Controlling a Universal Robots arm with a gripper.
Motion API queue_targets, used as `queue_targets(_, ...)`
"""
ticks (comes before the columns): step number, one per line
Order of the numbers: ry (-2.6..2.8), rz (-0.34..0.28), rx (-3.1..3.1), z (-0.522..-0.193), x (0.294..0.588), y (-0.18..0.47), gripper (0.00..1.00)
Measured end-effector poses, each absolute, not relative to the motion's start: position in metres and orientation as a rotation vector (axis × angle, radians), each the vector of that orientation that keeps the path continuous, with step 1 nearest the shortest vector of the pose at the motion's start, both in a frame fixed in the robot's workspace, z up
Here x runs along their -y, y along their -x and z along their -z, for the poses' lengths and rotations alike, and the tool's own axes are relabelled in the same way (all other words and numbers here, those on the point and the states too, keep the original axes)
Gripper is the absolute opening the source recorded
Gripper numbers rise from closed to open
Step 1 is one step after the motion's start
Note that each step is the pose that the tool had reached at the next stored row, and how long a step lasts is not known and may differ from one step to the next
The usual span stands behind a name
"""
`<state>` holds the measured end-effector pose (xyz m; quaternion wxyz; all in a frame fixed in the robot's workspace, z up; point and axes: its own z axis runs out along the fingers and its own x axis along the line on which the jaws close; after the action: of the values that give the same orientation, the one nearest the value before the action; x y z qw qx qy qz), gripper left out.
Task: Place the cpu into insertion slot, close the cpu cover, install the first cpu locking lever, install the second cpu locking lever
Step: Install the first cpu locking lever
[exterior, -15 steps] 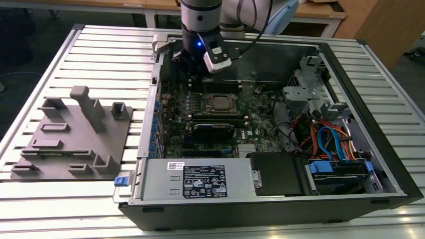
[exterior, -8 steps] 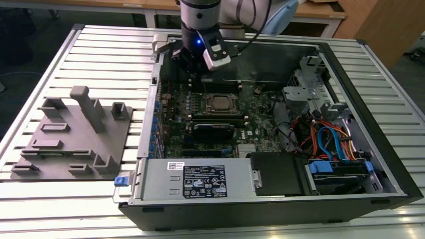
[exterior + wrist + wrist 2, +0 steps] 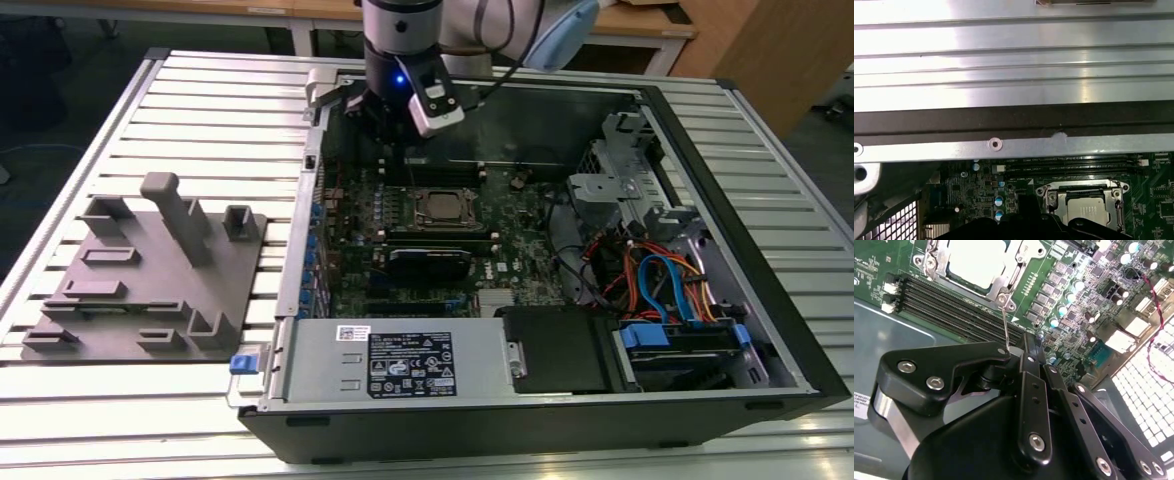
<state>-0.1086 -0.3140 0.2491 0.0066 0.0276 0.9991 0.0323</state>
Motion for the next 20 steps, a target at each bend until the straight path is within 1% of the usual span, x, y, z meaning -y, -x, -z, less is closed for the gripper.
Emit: queue_targets(20,-0.086,-0.101,-3.124,-0.250,0.313,0.089,0.10)
